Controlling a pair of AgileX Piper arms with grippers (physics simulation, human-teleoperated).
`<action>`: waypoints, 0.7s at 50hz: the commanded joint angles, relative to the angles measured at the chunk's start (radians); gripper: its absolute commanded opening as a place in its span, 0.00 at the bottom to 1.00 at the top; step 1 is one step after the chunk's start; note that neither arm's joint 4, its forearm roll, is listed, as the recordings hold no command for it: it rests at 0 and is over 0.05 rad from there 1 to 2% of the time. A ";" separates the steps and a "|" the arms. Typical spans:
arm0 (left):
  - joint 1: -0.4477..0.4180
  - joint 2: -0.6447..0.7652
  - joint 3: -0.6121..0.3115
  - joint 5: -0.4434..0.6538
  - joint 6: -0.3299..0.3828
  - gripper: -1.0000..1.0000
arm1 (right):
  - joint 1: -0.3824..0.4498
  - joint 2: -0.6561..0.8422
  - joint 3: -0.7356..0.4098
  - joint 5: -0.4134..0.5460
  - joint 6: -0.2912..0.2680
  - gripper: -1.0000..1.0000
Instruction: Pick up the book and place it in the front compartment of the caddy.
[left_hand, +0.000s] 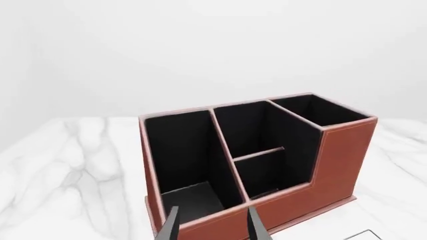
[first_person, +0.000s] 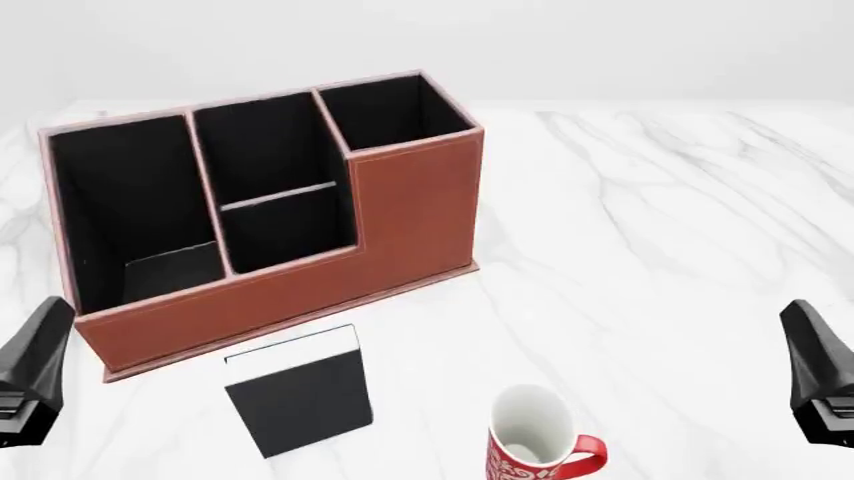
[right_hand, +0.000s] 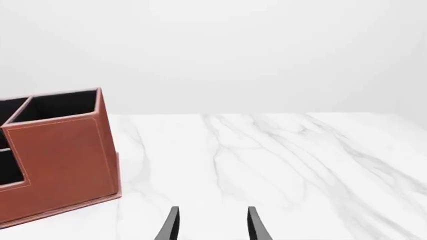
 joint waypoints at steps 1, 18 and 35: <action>-0.016 -0.001 -0.004 -0.004 -0.012 1.00 | 0.000 0.001 0.000 -0.001 0.003 1.00; -0.005 0.000 -0.006 0.008 0.013 1.00 | 0.000 0.003 0.001 -0.002 0.004 1.00; -0.021 0.001 -0.138 0.127 0.027 1.00 | 0.000 0.003 0.001 -0.002 0.004 1.00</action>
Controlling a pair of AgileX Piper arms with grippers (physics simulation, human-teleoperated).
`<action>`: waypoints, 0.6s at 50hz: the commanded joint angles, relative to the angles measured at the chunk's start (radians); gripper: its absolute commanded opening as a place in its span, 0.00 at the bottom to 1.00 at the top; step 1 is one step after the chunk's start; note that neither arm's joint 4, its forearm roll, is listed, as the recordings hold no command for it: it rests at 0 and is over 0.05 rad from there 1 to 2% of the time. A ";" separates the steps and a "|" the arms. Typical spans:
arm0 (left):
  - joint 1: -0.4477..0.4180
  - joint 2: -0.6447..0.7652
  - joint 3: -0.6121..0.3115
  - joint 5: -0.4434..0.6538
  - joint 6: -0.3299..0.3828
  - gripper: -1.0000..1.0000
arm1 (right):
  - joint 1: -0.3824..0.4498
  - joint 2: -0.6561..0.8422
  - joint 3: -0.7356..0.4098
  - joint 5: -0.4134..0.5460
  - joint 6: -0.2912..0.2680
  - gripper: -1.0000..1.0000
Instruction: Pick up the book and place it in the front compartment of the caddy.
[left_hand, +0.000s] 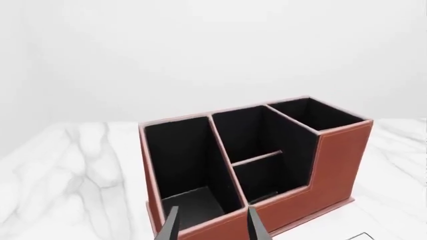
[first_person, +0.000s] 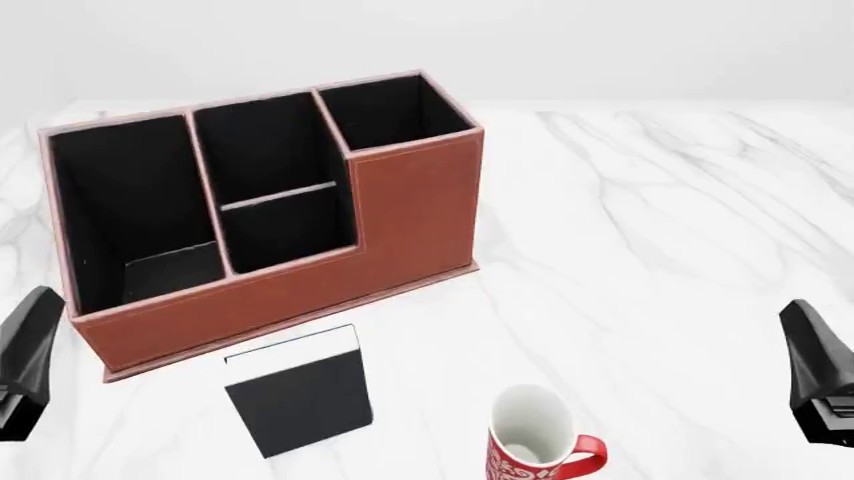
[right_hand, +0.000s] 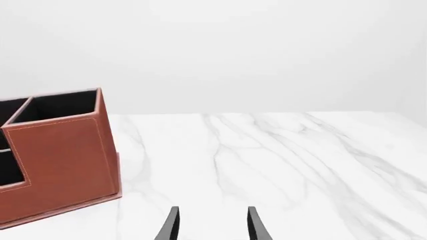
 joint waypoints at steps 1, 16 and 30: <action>-0.017 0.000 -0.097 0.088 0.016 1.00 | 0.000 -0.001 0.000 0.001 -0.002 1.00; -0.297 0.210 -0.381 0.272 0.291 1.00 | 0.000 -0.001 0.000 0.001 -0.002 1.00; -0.465 0.401 -0.636 0.445 0.480 1.00 | 0.000 -0.001 0.000 0.001 -0.002 1.00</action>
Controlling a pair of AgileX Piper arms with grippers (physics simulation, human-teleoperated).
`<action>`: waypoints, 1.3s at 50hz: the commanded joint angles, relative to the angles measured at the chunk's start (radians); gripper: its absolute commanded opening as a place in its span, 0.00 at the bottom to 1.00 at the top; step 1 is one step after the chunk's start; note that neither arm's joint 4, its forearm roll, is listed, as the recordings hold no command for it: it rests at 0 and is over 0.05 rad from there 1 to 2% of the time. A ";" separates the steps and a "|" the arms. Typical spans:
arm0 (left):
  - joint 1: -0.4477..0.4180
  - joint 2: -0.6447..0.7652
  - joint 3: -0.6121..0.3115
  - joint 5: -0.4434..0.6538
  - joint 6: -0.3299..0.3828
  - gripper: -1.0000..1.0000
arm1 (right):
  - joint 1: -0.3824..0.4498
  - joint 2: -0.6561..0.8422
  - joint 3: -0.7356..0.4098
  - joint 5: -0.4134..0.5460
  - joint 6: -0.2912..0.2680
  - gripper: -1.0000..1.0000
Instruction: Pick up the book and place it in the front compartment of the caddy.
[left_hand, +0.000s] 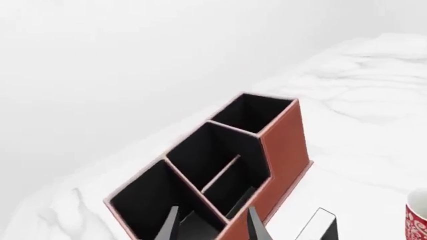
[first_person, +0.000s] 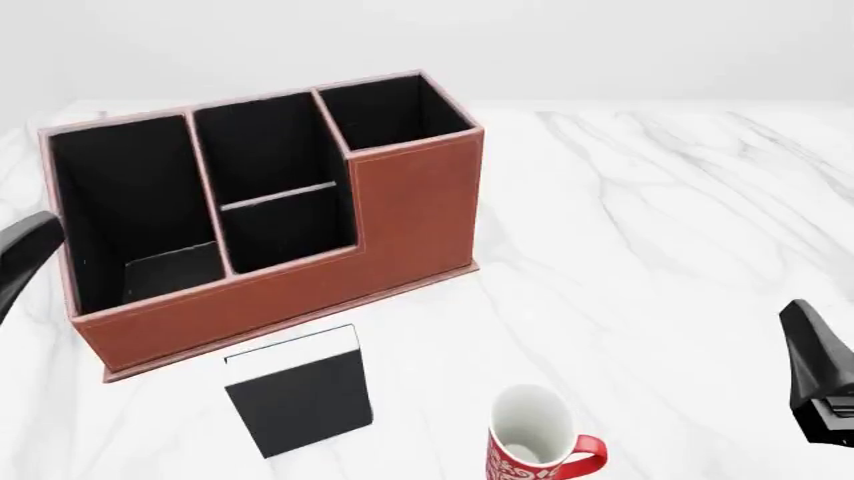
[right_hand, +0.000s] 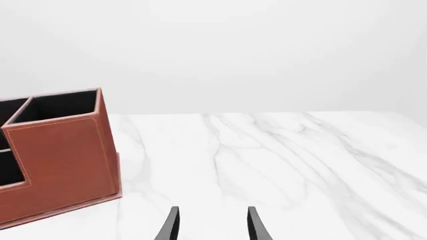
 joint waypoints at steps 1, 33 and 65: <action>-0.157 0.151 -0.194 0.141 0.157 1.00 | 0.000 -0.001 0.000 0.001 -0.002 1.00; -0.276 0.564 -0.581 0.505 0.258 1.00 | 0.000 -0.001 0.000 0.001 -0.002 1.00; -0.299 0.743 -0.603 0.530 0.234 1.00 | 0.000 -0.001 0.000 0.001 -0.002 1.00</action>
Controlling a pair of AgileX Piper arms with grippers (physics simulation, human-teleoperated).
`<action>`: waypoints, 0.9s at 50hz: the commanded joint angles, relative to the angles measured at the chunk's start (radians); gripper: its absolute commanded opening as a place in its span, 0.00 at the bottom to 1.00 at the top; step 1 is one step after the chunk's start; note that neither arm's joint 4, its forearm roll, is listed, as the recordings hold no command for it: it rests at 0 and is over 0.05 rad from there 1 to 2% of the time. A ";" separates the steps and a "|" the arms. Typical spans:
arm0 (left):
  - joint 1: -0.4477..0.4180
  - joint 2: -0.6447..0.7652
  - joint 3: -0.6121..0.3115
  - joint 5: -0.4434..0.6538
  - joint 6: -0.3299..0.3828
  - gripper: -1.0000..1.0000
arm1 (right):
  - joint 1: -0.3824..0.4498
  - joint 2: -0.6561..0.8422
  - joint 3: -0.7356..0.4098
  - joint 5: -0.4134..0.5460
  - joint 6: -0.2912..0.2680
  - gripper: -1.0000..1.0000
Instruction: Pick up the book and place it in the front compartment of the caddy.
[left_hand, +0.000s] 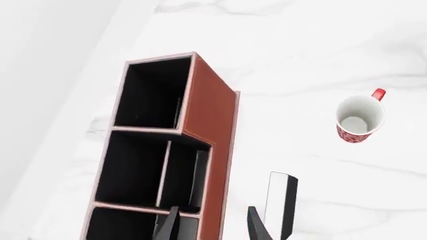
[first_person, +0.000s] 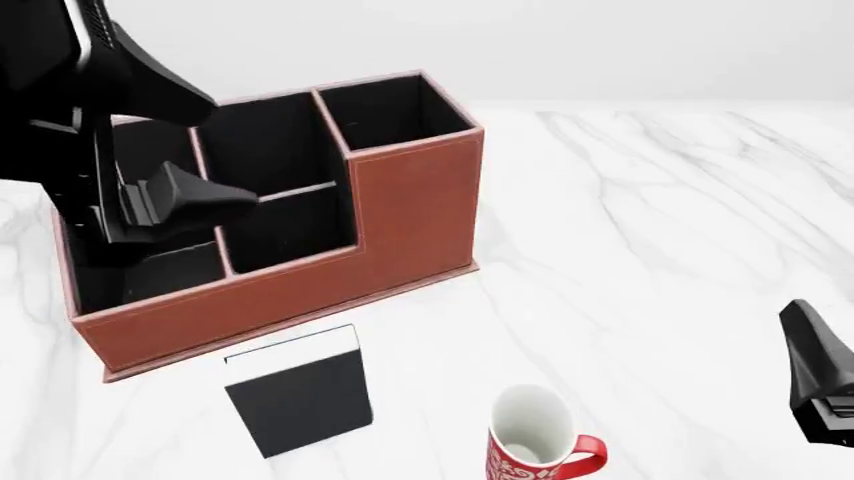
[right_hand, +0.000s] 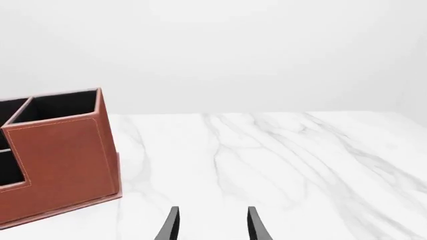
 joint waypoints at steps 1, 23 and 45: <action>-0.013 0.043 0.011 -0.019 -0.016 1.00 | 0.000 -0.001 0.000 0.001 -0.002 1.00; -0.045 0.093 0.077 -0.094 -0.036 1.00 | 0.000 -0.001 0.000 0.001 -0.002 1.00; -0.103 0.125 0.170 -0.171 -0.090 1.00 | 0.000 -0.001 0.000 0.001 -0.002 1.00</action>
